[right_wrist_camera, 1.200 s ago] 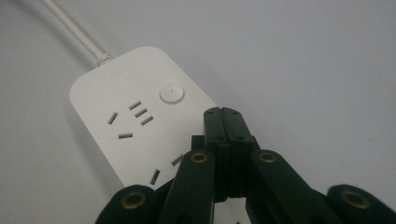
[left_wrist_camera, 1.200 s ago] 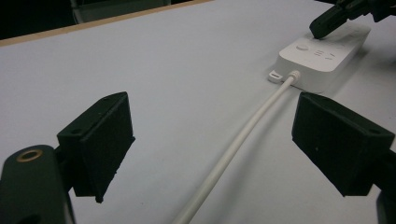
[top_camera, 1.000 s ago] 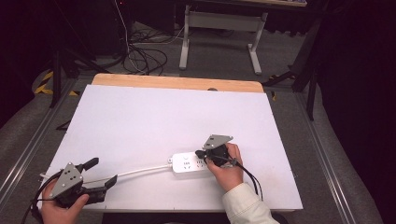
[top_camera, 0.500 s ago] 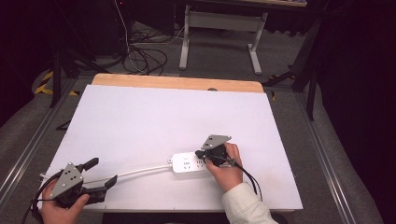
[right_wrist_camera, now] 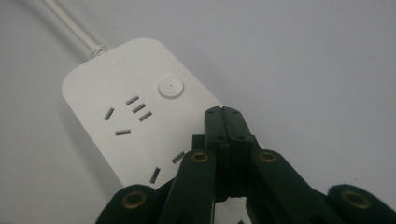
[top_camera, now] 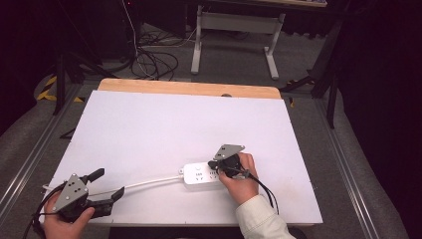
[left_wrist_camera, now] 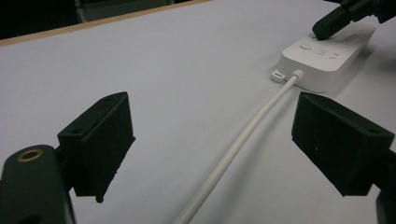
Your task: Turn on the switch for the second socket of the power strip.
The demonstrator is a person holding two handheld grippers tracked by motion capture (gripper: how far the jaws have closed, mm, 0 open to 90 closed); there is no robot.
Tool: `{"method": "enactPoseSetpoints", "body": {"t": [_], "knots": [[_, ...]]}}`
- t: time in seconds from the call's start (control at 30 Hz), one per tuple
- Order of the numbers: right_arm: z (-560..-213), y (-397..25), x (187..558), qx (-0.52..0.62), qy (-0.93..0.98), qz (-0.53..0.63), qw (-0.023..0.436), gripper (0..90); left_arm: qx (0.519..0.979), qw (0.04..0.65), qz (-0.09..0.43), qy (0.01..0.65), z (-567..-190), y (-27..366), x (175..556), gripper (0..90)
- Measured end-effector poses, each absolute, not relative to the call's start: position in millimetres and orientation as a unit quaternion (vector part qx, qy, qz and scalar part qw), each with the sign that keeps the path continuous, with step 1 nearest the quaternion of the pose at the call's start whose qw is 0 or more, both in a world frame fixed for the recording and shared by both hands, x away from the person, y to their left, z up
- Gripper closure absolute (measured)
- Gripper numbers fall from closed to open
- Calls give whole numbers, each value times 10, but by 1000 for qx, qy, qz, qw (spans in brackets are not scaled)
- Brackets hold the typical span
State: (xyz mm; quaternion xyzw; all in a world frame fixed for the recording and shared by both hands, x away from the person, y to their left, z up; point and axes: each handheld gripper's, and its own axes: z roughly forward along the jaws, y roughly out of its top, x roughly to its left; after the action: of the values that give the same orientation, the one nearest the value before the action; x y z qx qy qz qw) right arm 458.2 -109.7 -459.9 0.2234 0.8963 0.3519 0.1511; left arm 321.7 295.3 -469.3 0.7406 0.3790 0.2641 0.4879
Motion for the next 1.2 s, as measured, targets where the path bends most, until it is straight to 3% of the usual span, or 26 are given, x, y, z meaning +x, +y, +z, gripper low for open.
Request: {"method": "enactPoseSetpoints", "body": {"t": [0.3,0.47,1.2], "knots": [[-4587,-1149,4562,218,885,383,147,900,740,491,262,378,-4692,2960,3220,133],[-4425,-1174,4478,205,869,418,170,900,739,493,260,380,-4699,2961,3227,133],[-4280,-1218,4404,202,859,440,163,900,739,493,258,380,-4699,2957,3230,134]]}}
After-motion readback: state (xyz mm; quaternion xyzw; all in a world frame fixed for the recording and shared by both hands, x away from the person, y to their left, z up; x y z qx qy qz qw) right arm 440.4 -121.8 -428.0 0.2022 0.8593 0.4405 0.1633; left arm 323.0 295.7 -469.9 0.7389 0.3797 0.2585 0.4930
